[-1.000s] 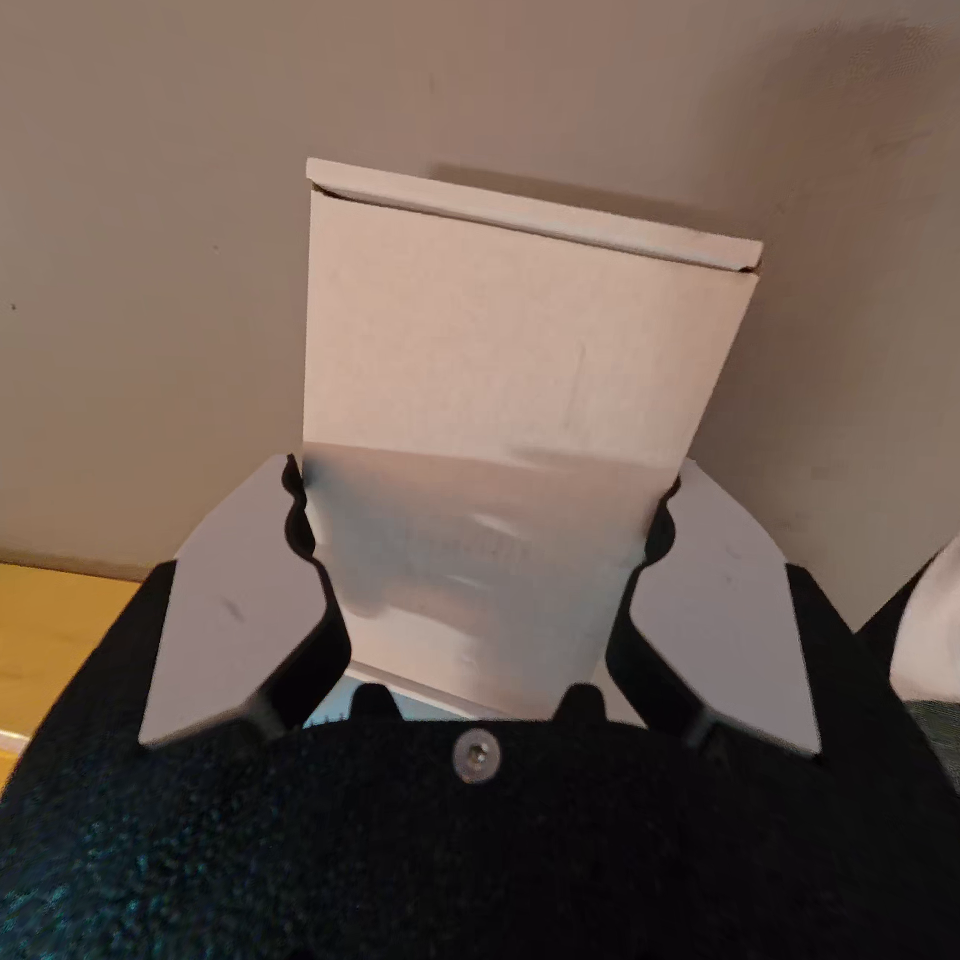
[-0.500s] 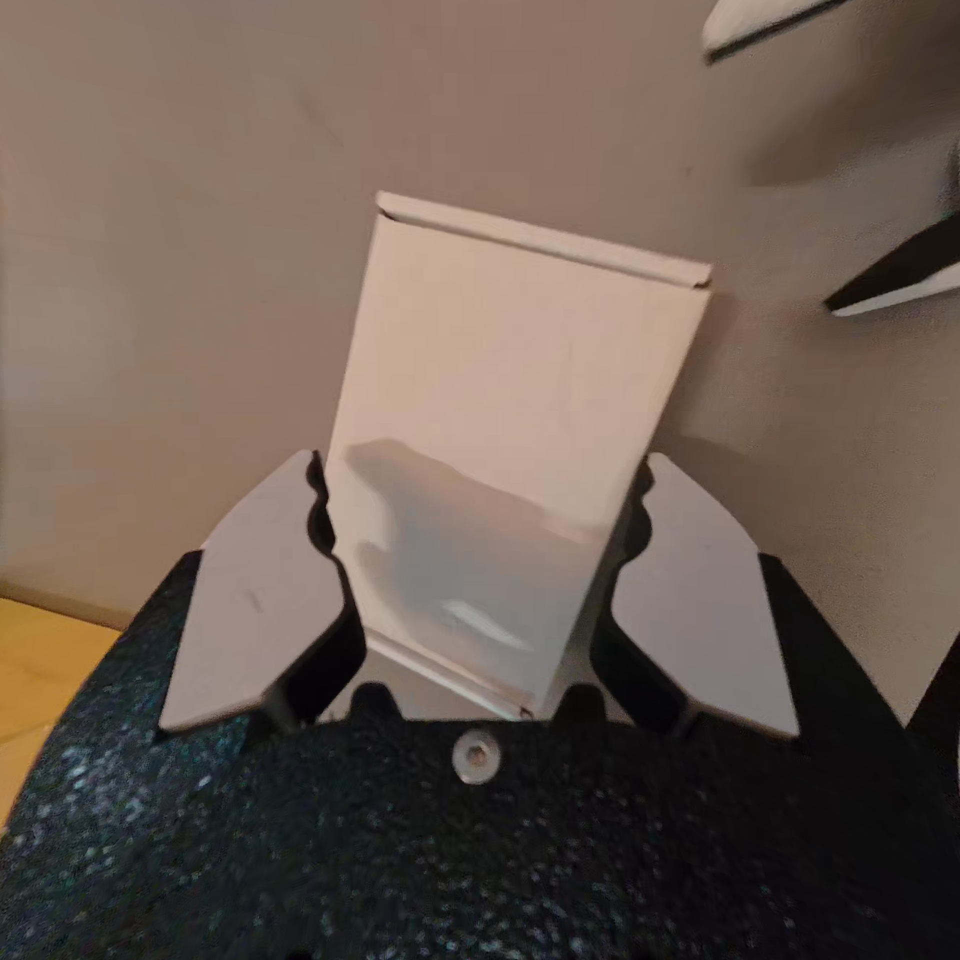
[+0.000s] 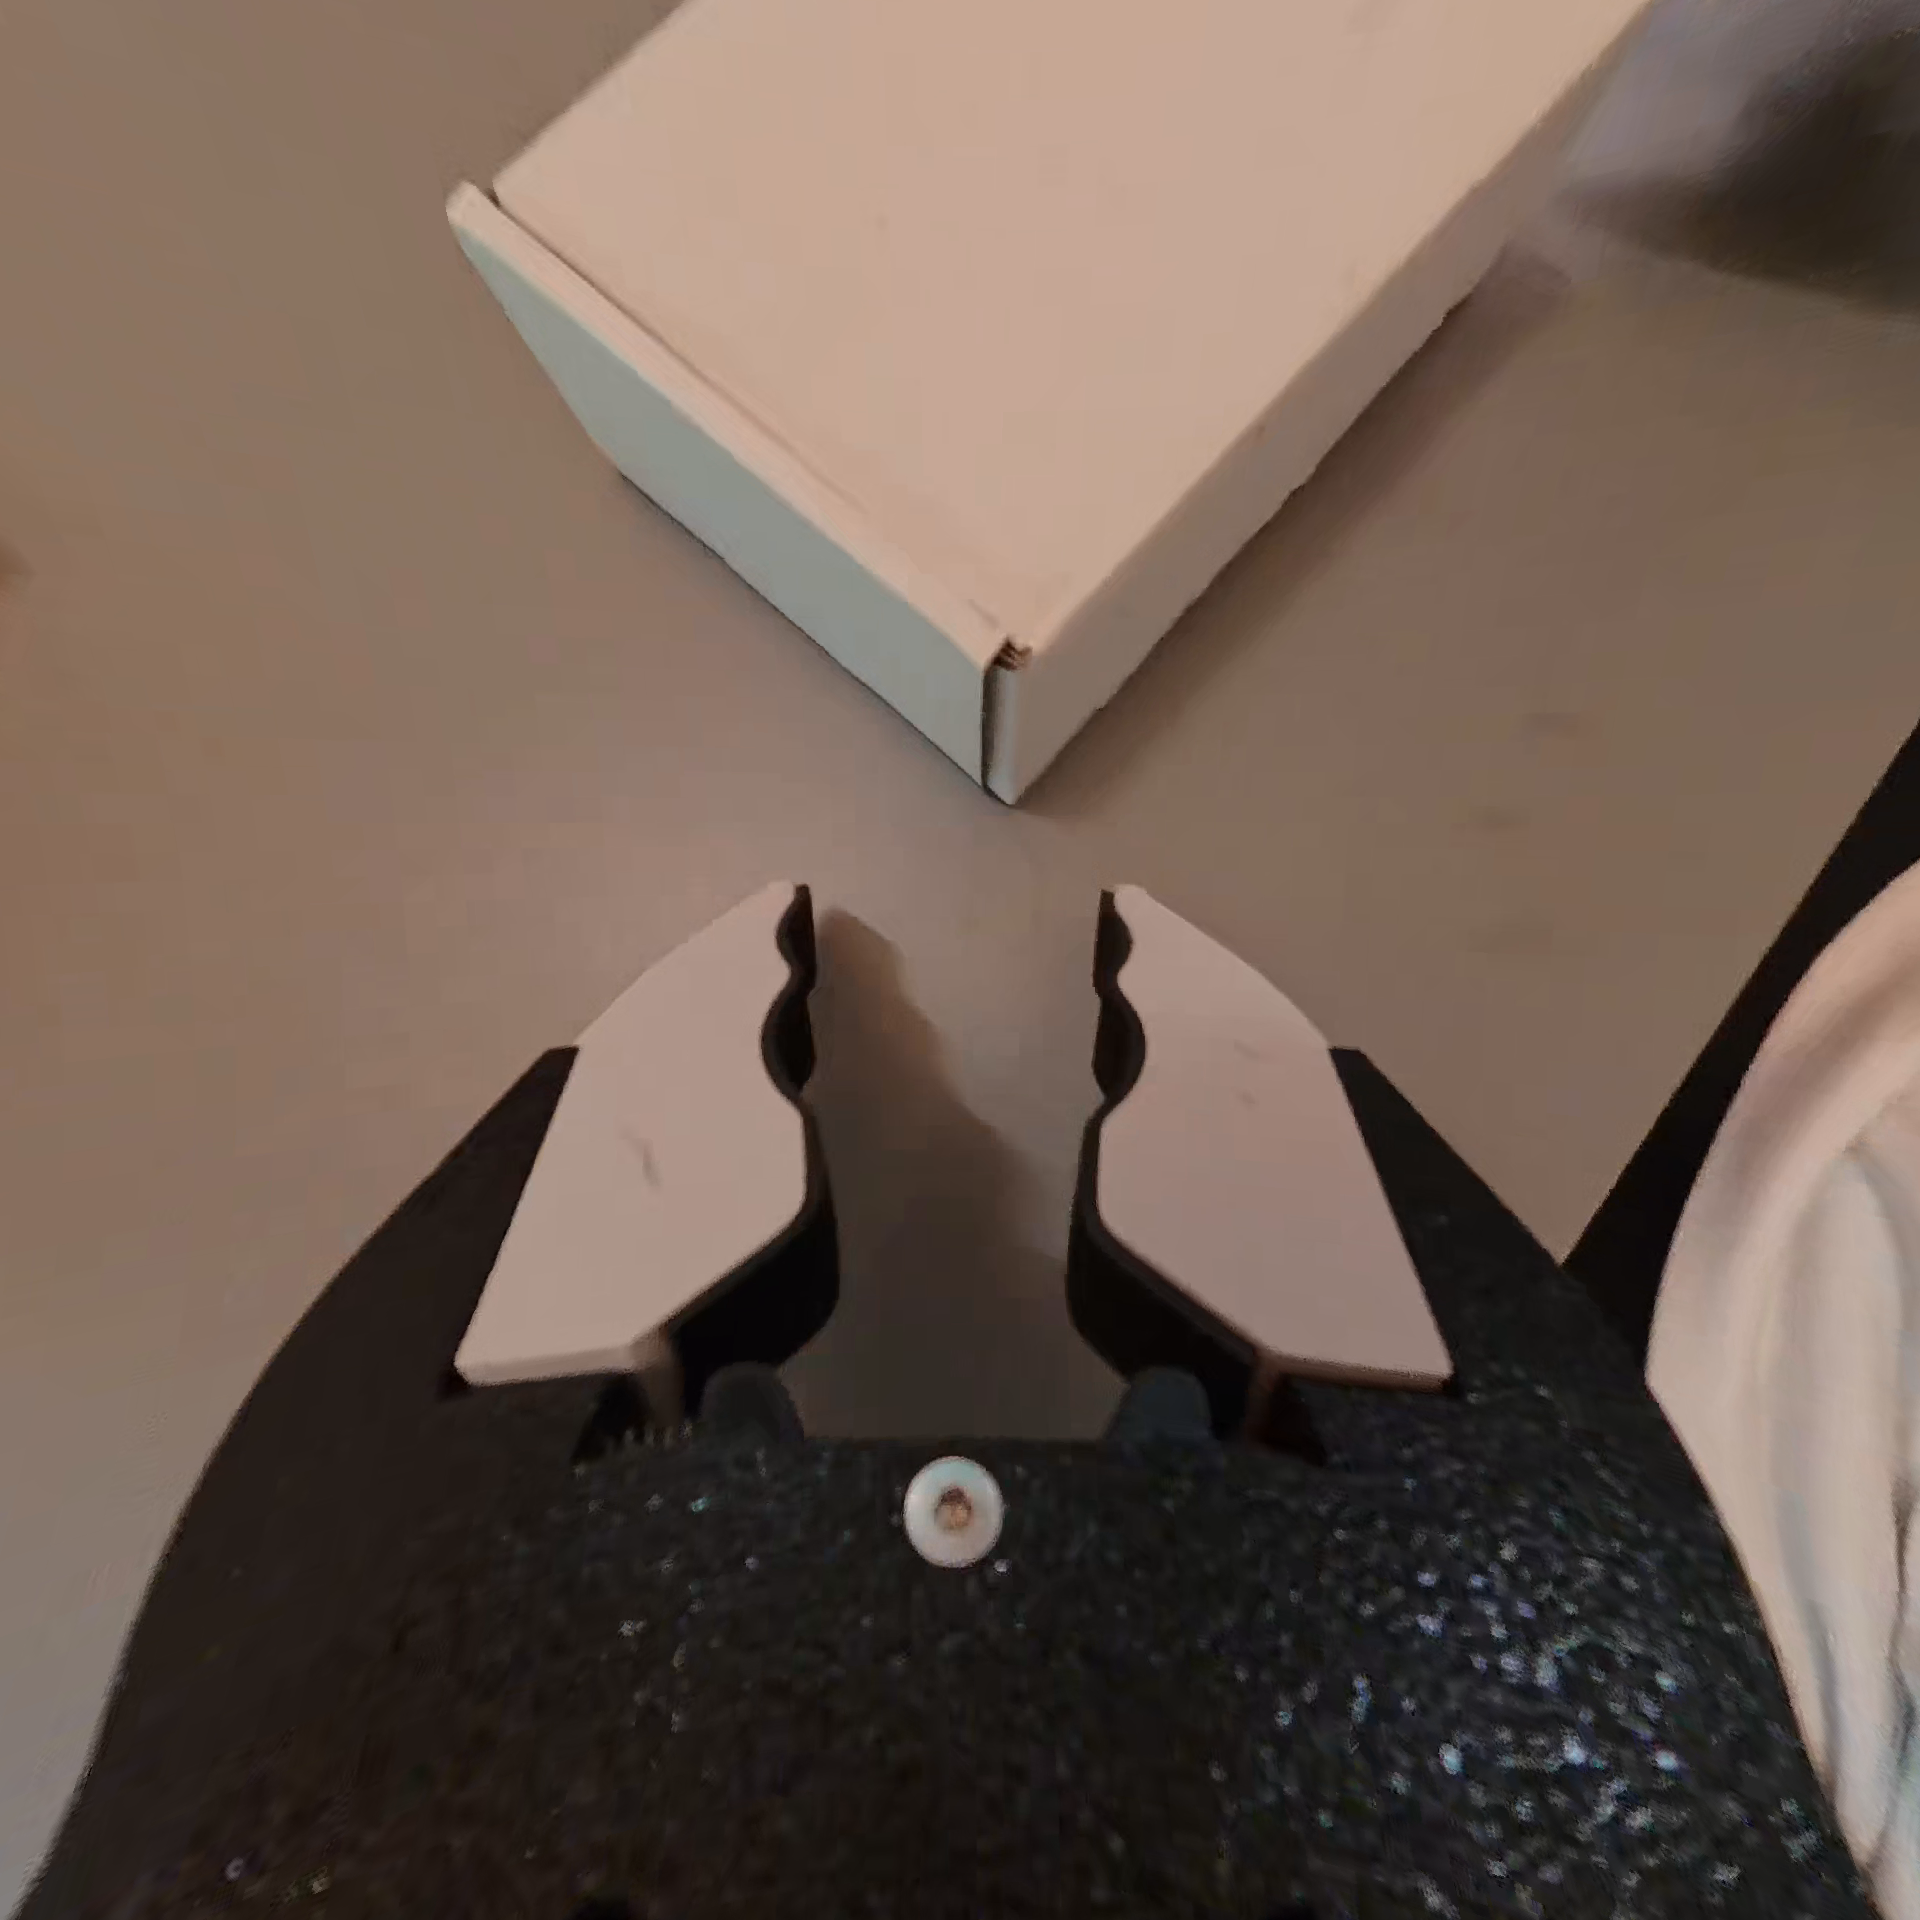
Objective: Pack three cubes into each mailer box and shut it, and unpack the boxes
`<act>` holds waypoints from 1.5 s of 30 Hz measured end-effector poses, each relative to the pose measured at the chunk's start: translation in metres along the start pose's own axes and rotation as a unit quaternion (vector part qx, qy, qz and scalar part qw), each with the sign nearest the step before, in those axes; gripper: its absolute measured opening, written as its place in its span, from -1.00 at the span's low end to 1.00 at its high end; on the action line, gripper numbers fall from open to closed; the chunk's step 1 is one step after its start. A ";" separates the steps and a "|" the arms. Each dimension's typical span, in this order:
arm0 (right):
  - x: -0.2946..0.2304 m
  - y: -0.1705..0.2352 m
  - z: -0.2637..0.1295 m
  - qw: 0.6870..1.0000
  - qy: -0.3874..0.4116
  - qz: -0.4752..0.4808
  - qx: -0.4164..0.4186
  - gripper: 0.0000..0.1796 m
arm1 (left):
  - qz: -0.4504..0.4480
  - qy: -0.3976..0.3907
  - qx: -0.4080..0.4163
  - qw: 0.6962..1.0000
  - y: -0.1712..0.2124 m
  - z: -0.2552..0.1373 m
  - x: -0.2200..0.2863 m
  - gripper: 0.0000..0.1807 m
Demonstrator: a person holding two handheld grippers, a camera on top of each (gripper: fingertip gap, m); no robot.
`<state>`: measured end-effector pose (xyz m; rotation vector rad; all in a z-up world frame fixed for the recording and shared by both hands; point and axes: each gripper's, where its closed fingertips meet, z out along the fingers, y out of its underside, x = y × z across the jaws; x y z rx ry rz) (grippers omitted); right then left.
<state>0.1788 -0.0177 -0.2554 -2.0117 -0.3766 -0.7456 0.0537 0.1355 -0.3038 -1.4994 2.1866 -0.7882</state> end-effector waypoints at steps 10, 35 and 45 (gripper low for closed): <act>0.020 -0.053 0.045 0.994 -0.033 -0.093 0.039 -1.00 | -0.015 -0.022 0.026 0.999 -0.008 0.020 0.005 -0.49; 0.019 -0.048 0.138 0.964 -0.217 -0.139 -0.059 -1.00 | 0.352 -0.301 0.163 0.871 -0.067 -0.010 0.005 -0.14; 0.019 -0.047 0.135 0.965 -0.228 -0.117 -0.056 -1.00 | 0.494 -0.383 0.053 0.779 -0.091 0.032 0.002 -0.30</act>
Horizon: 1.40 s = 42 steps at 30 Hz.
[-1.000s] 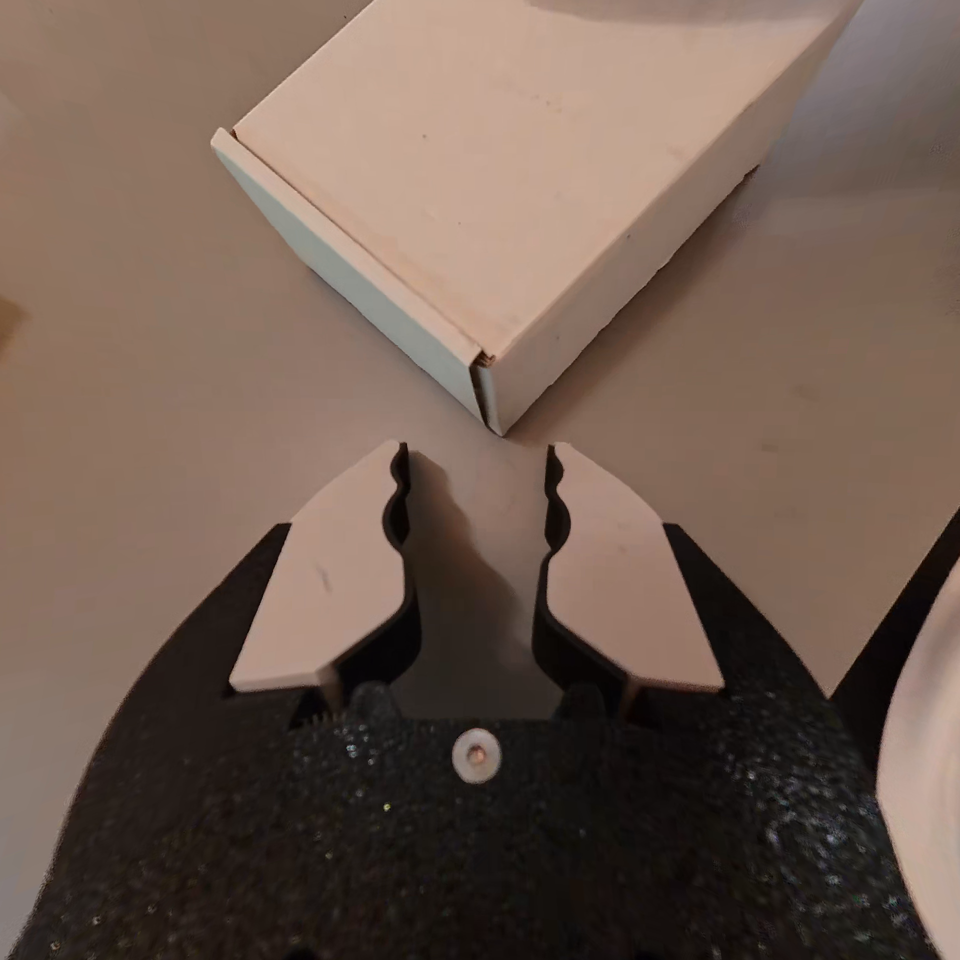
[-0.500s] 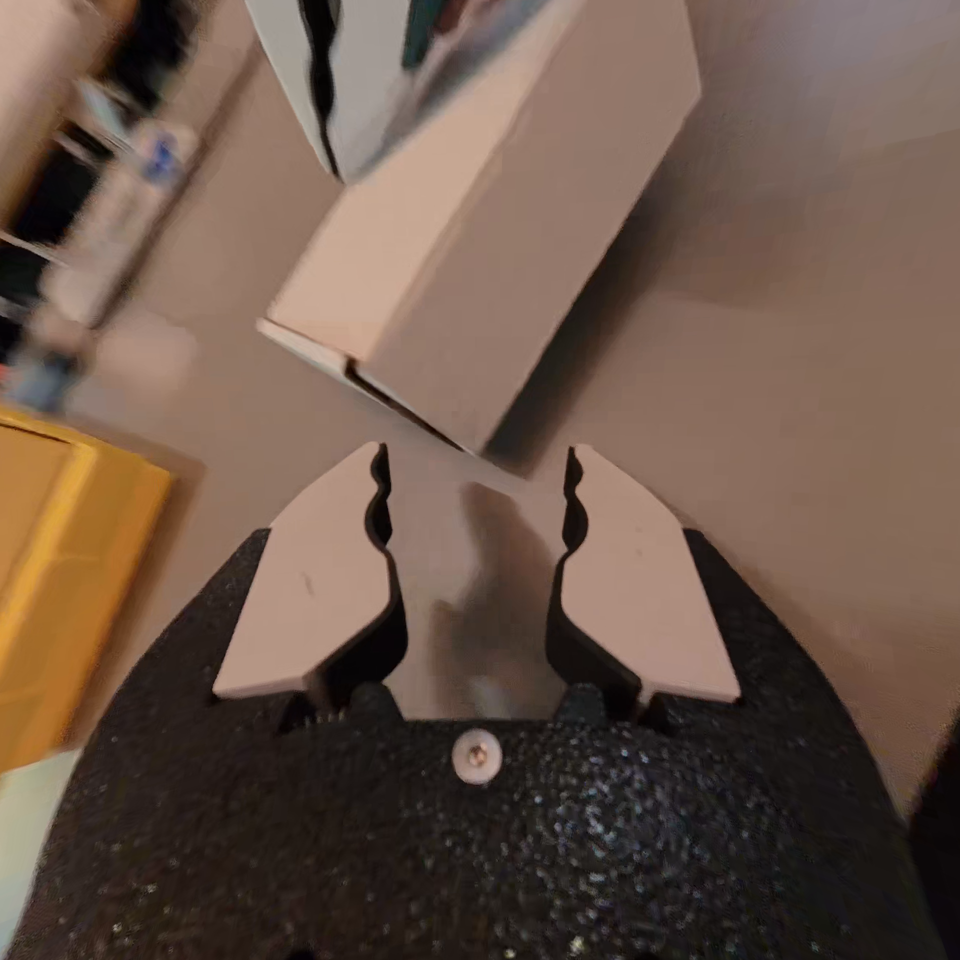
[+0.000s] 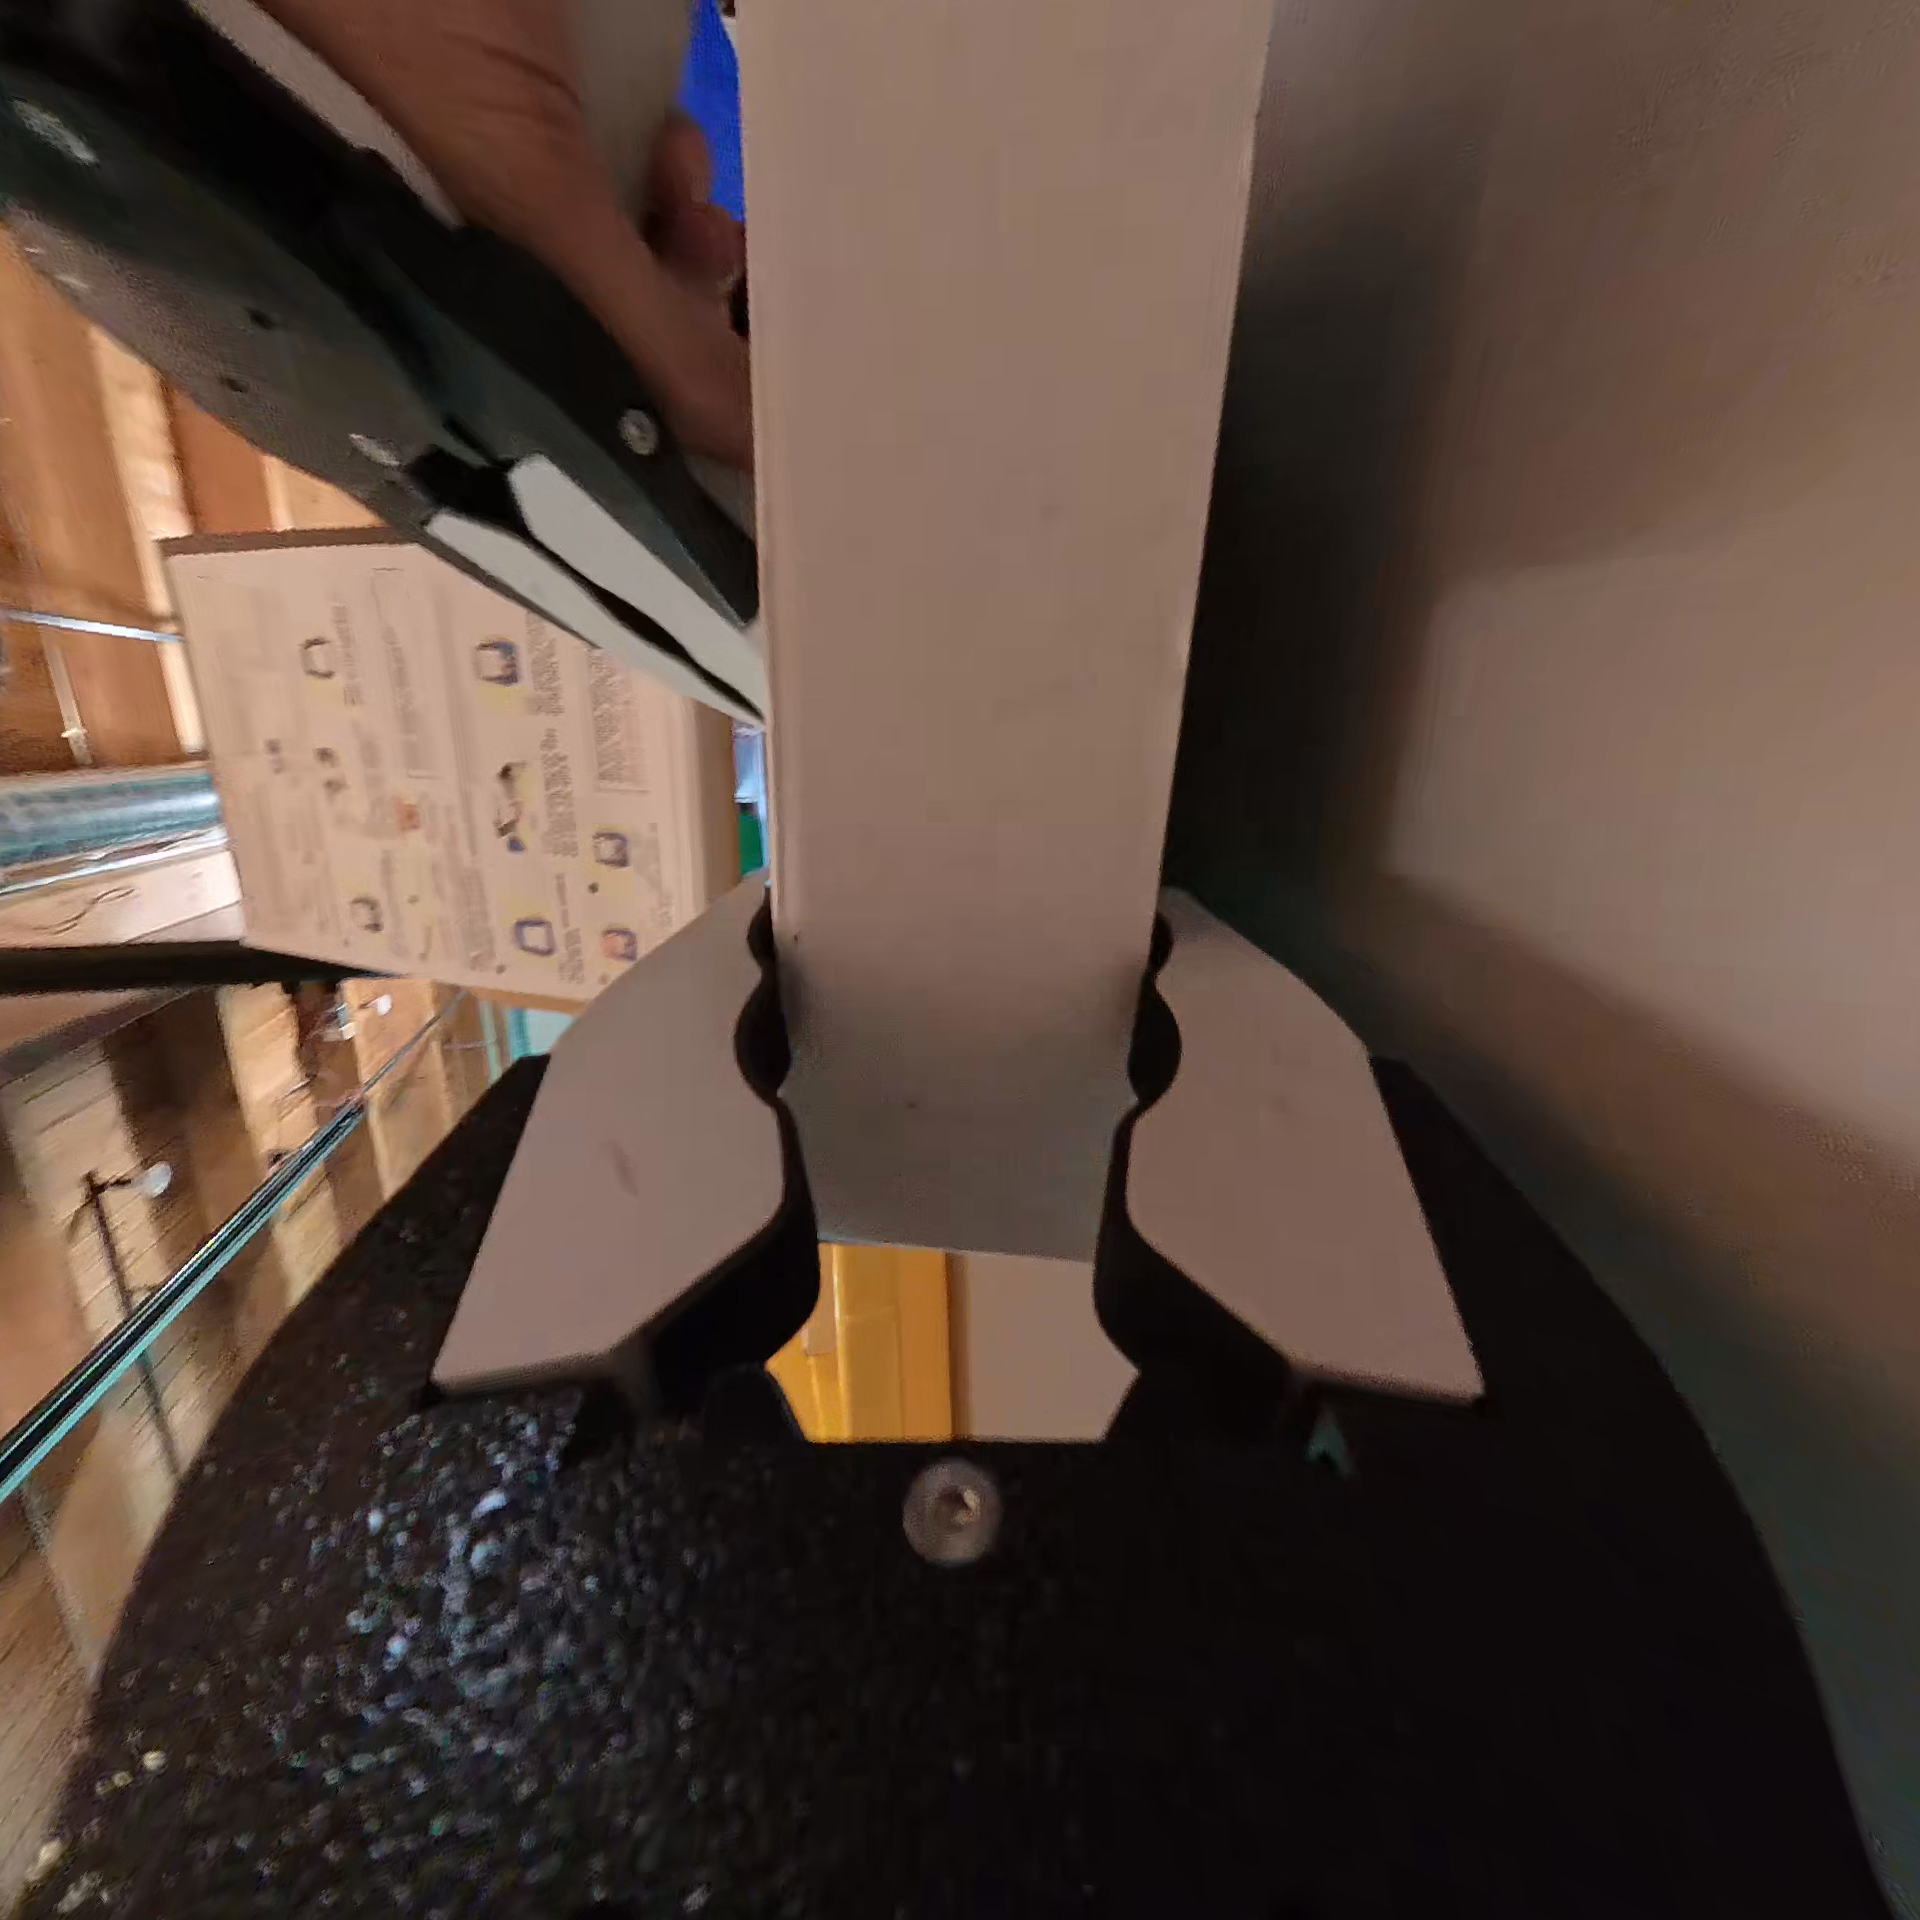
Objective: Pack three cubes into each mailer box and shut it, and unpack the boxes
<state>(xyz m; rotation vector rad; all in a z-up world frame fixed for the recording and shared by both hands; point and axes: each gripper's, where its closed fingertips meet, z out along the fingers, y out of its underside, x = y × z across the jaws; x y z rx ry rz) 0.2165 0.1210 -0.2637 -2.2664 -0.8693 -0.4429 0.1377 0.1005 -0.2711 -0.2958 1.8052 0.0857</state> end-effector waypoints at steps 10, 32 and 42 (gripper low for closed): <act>0.004 -0.009 -0.121 0.964 0.039 0.151 0.214 -0.53 | -0.084 0.301 0.020 0.950 -0.006 -0.027 -0.023 -0.30; -0.058 0.029 -0.072 0.940 0.034 0.249 0.232 -0.19 | -0.141 0.451 0.019 0.881 -0.026 0.001 -0.043 -0.27; -0.058 0.029 -0.072 0.941 0.036 0.244 0.233 -0.19 | -0.084 0.422 0.036 0.902 -0.055 0.002 -0.050 -0.34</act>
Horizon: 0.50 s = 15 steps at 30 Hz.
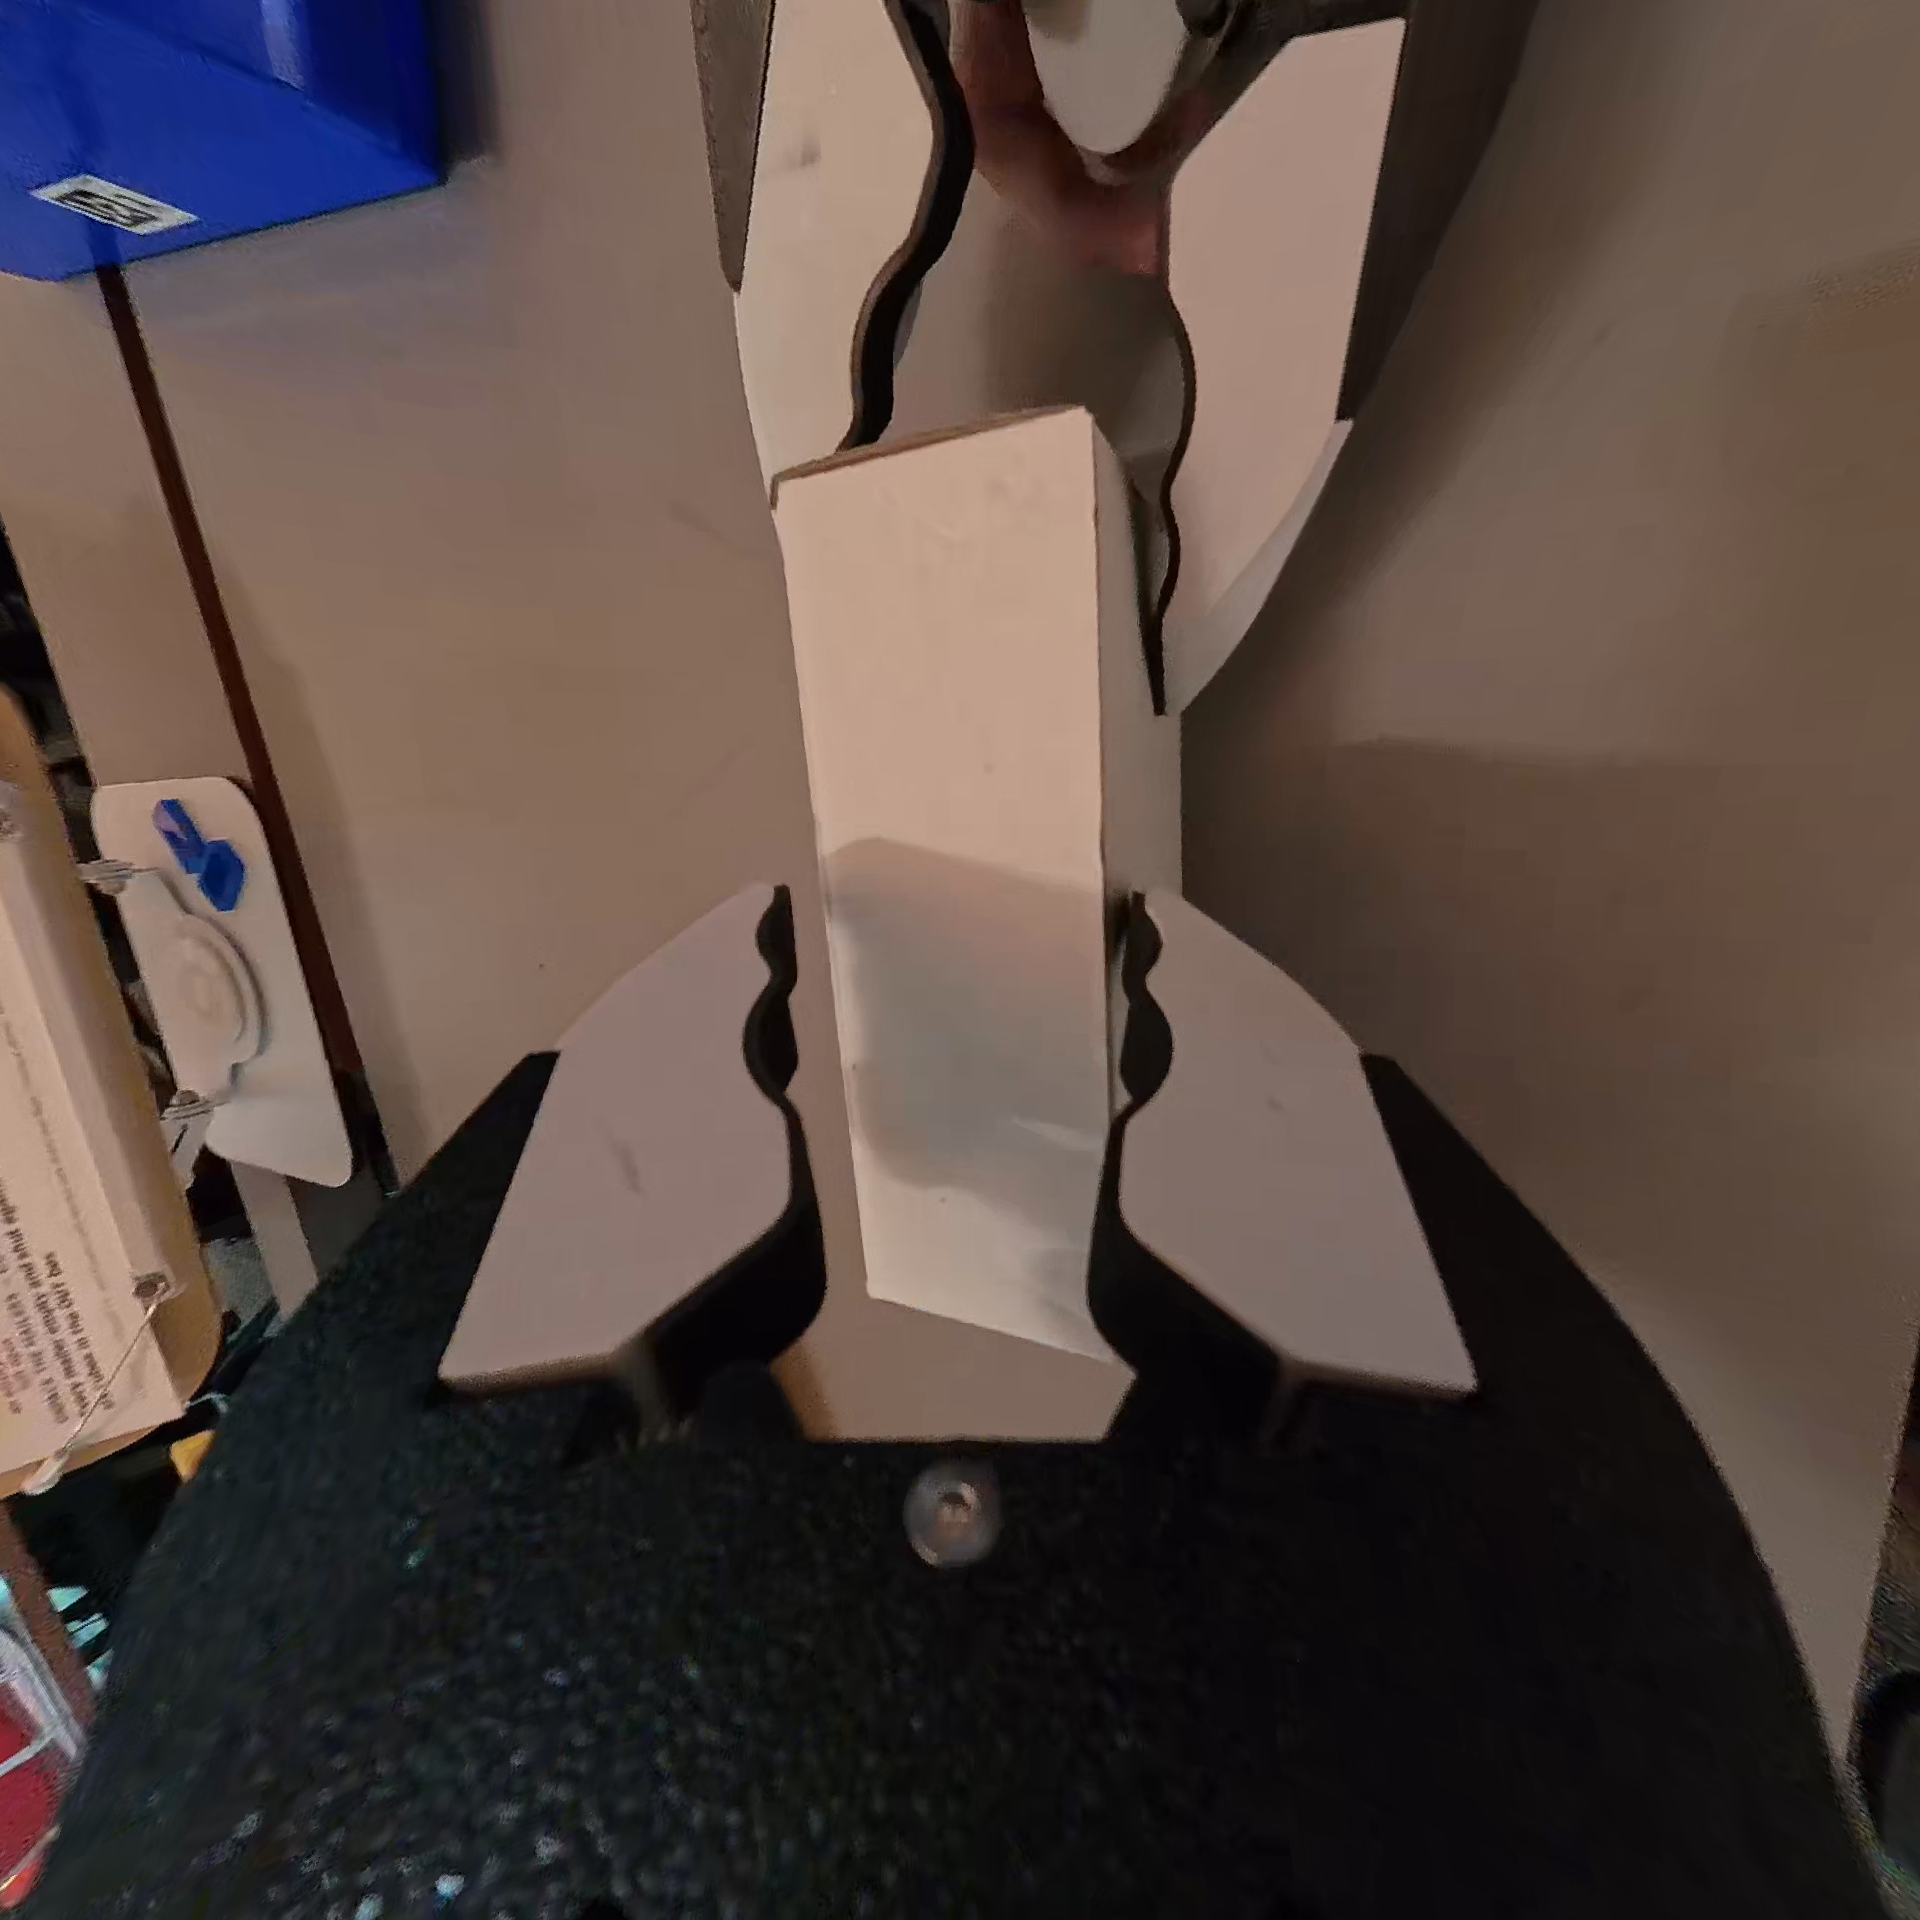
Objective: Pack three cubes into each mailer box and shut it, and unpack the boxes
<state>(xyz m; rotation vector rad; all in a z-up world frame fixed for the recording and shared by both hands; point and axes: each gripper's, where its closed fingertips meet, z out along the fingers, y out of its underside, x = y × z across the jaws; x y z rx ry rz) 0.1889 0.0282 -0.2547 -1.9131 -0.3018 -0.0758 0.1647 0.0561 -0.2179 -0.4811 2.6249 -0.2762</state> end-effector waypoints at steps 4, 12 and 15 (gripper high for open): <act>-0.001 0.000 0.000 1.000 0.002 -0.006 0.001 -0.19 | -0.006 0.052 -0.027 0.998 -0.001 0.005 0.003 -0.38; -0.004 0.001 0.001 1.000 -0.009 -0.013 -0.002 -0.20 | -0.019 0.146 -0.073 0.986 0.001 0.000 0.004 -0.40; -0.004 0.001 0.001 1.000 -0.010 -0.014 -0.002 -0.20 | -0.025 0.165 -0.071 0.983 0.001 -0.001 0.004 -0.41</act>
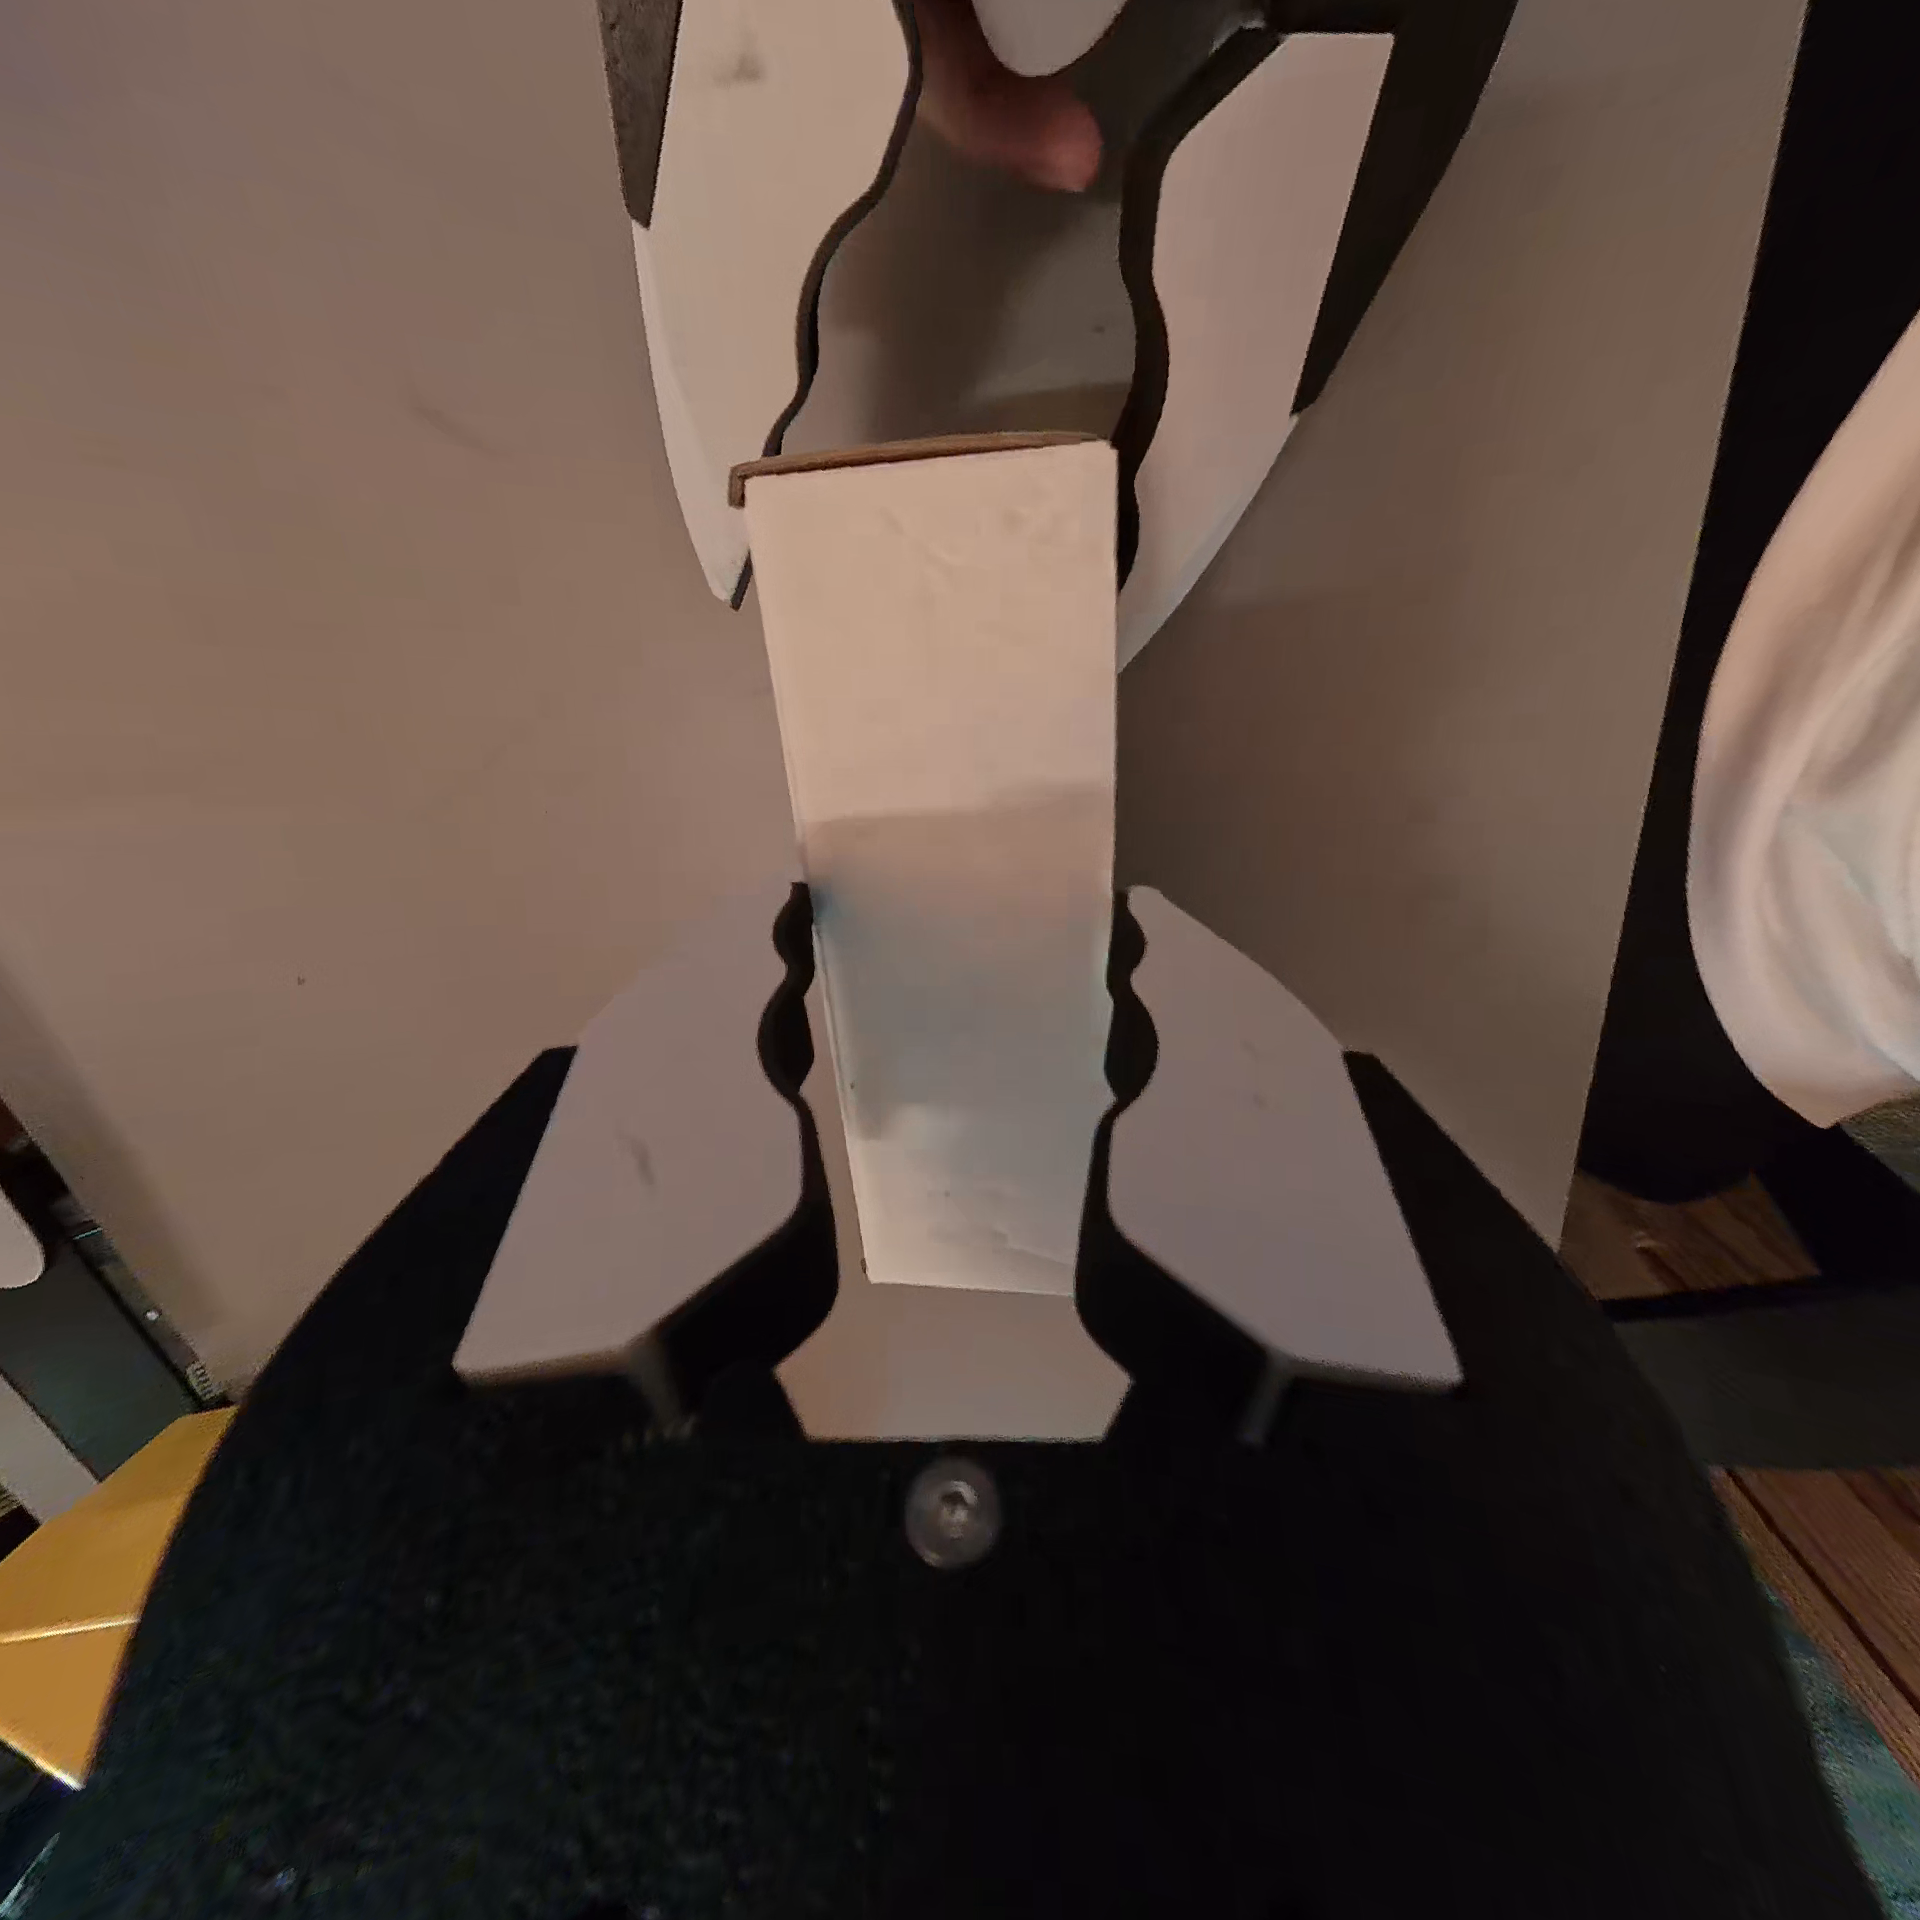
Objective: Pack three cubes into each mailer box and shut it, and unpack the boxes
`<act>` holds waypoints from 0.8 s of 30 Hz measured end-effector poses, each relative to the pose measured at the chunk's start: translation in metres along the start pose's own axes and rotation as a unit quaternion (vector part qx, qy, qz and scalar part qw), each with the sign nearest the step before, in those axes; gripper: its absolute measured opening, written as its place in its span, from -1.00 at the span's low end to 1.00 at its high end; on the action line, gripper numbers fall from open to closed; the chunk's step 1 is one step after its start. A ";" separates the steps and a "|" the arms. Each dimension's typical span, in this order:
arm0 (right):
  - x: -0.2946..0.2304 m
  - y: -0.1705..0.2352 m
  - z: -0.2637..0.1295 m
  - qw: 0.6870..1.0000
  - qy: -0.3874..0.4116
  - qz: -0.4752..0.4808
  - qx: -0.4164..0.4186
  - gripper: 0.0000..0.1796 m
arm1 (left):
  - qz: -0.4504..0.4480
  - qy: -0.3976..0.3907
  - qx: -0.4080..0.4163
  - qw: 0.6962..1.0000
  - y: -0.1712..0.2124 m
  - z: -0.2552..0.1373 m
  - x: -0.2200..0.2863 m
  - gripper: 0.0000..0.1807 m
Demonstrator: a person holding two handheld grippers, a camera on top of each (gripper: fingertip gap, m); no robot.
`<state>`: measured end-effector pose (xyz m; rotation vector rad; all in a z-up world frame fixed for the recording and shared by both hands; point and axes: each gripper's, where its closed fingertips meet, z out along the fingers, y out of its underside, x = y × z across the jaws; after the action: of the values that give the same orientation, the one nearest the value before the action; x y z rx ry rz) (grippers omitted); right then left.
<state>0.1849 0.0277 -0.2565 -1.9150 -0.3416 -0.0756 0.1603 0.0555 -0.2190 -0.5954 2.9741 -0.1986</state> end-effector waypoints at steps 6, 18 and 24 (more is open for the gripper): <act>0.000 0.000 0.000 1.000 -0.002 0.002 -0.001 -0.20 | 0.002 -0.014 0.013 1.000 -0.001 0.001 -0.001 -0.40; -0.001 0.000 0.000 1.000 0.002 -0.005 0.000 -0.20 | 0.052 -0.422 0.121 0.897 -0.017 -0.035 0.016 -0.39; 0.000 0.000 0.000 1.000 0.000 0.000 -0.002 -0.20 | 0.088 -0.505 0.109 0.852 -0.029 -0.031 0.016 -0.48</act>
<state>0.1847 0.0278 -0.2568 -1.9185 -0.3423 -0.0761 0.1526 0.0259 -0.1855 -0.2545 1.9209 -0.1388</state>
